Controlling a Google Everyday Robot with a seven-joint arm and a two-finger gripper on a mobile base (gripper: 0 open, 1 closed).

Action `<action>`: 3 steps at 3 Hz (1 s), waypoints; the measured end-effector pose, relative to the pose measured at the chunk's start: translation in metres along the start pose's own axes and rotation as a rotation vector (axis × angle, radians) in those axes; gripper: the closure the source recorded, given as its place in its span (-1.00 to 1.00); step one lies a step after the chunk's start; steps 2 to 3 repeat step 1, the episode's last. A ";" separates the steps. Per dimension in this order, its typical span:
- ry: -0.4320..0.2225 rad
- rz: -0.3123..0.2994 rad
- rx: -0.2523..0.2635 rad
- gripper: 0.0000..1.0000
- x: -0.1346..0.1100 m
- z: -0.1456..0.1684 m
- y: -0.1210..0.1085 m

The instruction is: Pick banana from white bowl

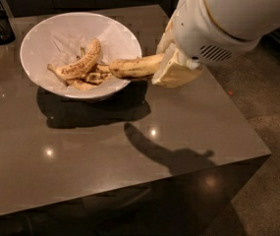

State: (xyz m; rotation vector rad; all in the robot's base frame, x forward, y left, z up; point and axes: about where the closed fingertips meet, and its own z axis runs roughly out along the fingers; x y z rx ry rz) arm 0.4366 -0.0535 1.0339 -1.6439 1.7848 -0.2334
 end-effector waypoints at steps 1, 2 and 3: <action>0.000 0.000 0.000 1.00 0.000 0.000 0.000; 0.000 0.000 0.000 1.00 0.000 0.000 0.000; 0.000 0.000 0.000 1.00 0.000 0.000 0.000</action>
Offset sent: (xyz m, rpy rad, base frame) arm 0.0000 0.0000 0.0000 0.0000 0.0000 0.0000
